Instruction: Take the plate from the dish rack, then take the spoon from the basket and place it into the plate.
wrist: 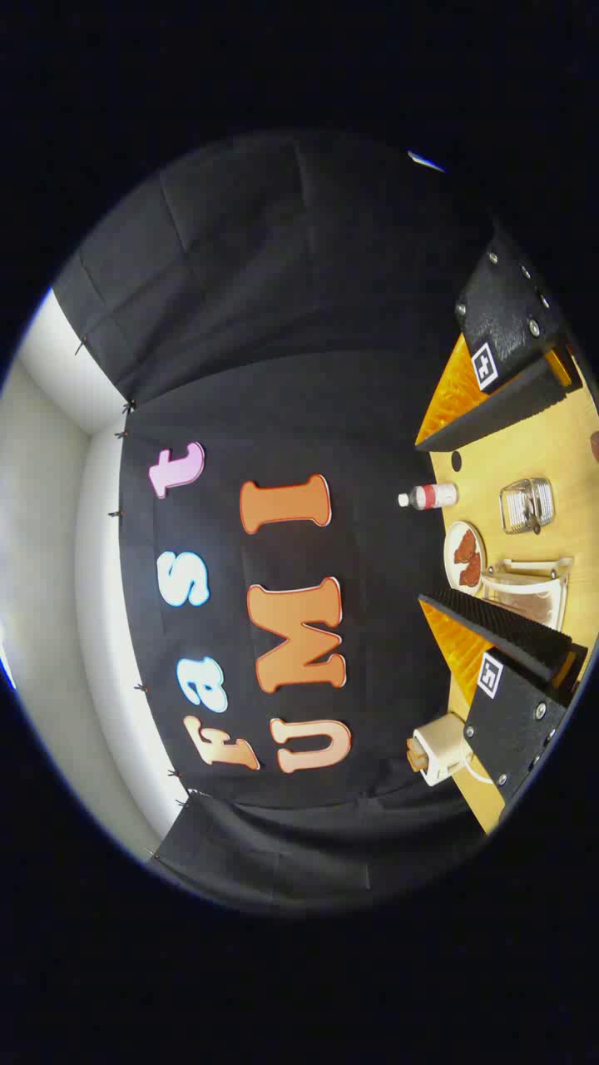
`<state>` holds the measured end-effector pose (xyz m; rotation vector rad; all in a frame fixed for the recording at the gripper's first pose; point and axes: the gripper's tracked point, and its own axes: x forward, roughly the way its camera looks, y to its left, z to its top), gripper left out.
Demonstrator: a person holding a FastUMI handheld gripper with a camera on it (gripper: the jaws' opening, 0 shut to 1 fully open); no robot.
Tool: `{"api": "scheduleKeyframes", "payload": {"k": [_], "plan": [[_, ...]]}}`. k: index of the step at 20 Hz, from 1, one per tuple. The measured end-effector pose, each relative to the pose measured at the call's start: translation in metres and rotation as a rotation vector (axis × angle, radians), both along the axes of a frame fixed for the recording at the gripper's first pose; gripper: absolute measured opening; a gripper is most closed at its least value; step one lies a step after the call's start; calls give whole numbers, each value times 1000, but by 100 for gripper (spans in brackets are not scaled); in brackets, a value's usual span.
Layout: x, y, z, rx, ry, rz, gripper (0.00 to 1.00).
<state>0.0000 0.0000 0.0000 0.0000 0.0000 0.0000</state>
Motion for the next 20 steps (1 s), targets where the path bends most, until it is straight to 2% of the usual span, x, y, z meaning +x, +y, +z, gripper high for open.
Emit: {"api": "scheduleKeyframes", "payload": {"k": [4,10,13,20], "plan": [[-14,31,12,1,-7,0,98],[-21,69,0,-19,36,23,98],[-18,80,0,-17,40,18,98],[-8,117,-3,-30,73,74,98]]}}
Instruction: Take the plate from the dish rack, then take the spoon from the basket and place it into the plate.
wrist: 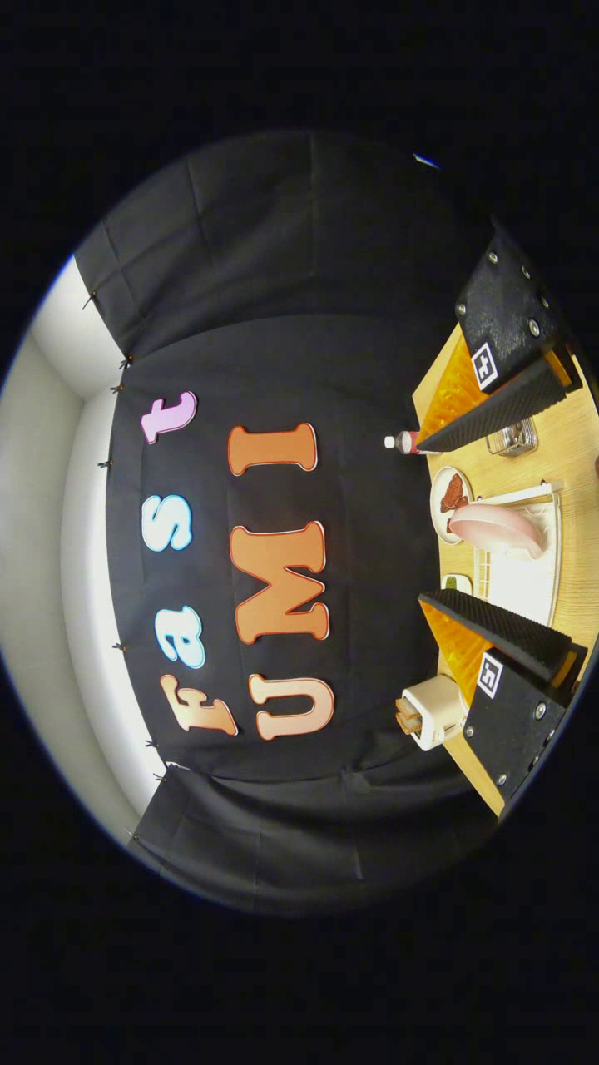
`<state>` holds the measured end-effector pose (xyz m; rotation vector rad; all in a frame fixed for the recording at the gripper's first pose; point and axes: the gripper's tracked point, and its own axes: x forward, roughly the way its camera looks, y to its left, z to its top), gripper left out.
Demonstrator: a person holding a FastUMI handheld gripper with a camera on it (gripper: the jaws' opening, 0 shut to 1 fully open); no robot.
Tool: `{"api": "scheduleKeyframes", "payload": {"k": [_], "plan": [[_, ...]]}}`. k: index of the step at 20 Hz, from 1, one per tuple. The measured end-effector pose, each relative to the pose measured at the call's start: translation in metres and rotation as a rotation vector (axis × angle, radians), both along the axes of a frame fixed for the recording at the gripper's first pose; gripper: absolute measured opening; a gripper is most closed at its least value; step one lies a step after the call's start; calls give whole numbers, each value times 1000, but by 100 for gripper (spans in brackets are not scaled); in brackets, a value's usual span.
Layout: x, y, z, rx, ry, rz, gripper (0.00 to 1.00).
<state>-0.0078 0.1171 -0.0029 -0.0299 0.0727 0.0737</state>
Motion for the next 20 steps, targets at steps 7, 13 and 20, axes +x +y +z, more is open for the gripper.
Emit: {"api": "scheduleKeyframes", "payload": {"k": [7,13,20], "plan": [[32,-4,-25,-63,84,-10,99],[77,-1,-70,-101,218,-8,99],[106,-4,-142,-168,398,-44,99]]}}
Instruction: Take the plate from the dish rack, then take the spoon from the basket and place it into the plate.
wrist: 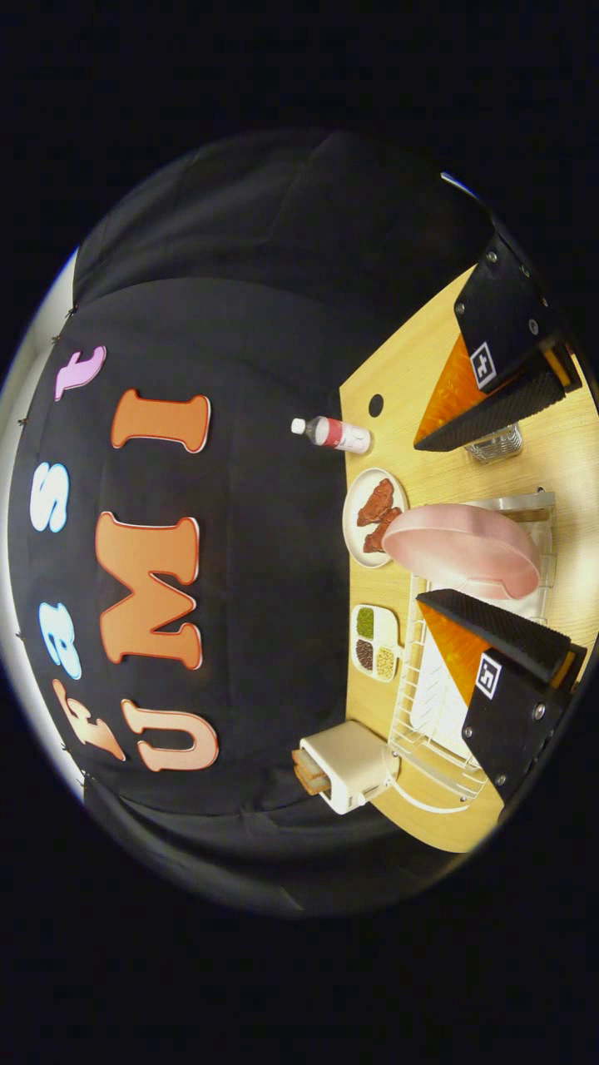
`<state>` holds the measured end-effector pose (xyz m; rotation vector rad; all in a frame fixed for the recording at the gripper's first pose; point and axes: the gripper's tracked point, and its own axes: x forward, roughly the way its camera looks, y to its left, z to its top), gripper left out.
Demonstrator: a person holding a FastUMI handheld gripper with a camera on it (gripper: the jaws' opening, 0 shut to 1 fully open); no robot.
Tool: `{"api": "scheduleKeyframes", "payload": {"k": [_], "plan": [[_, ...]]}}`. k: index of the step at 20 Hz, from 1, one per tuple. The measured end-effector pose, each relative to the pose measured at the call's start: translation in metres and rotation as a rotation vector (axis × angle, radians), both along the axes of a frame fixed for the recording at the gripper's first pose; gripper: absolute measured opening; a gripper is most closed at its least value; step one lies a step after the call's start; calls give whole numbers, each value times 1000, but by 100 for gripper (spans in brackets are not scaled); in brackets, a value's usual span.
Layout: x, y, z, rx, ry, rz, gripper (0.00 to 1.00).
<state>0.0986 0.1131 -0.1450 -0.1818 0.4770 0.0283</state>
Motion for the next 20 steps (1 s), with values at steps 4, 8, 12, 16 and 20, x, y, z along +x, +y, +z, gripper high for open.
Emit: {"api": "scheduleKeyframes", "payload": {"k": [4,8,12,16,20], "plan": [[-4,-1,-36,7,89,-12,99],[-11,-4,-55,41,157,-44,90],[-19,-1,-64,86,210,-53,71],[-19,-4,-65,97,226,-77,35],[-10,-7,-58,119,229,-128,25]]}}
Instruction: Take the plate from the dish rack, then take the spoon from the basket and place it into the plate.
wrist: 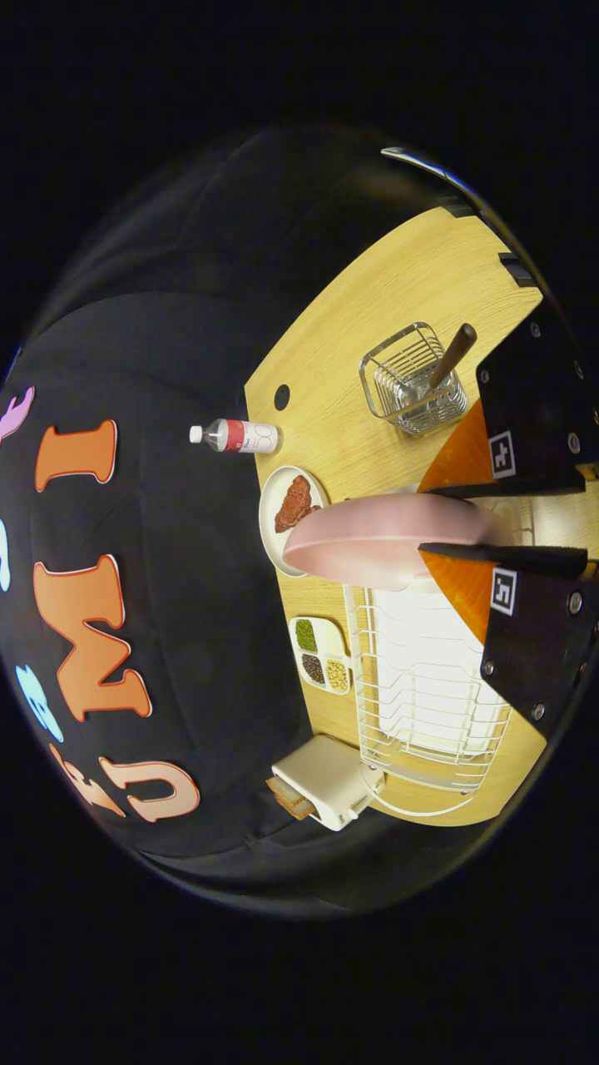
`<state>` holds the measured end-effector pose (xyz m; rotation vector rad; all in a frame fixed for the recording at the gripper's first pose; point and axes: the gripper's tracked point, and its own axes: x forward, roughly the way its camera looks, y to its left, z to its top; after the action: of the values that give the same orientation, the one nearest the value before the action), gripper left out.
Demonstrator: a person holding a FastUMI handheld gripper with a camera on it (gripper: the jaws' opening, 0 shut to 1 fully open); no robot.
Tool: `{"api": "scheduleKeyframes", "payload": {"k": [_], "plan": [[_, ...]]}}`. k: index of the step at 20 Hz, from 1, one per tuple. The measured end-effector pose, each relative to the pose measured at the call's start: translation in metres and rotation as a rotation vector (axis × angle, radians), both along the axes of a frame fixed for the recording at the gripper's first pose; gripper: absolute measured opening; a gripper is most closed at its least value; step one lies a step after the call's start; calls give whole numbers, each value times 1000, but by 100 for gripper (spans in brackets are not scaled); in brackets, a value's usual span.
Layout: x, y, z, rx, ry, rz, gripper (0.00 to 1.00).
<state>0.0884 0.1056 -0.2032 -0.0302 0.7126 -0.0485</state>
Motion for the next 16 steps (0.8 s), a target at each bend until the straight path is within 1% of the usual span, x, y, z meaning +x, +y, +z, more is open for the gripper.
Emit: {"api": "scheduleKeyframes", "payload": {"k": [1,2,5,7,8,9,16], "plan": [[3,-1,3,-6,-9,-6,23],[6,-2,9,-16,-26,-9,20],[15,-3,19,-86,-57,5,14],[23,-9,29,-145,-87,4,13],[25,-11,30,-156,-92,-9,12],[25,-12,28,-162,-83,-18,8],[33,-18,33,-245,-113,-55,7]]}}
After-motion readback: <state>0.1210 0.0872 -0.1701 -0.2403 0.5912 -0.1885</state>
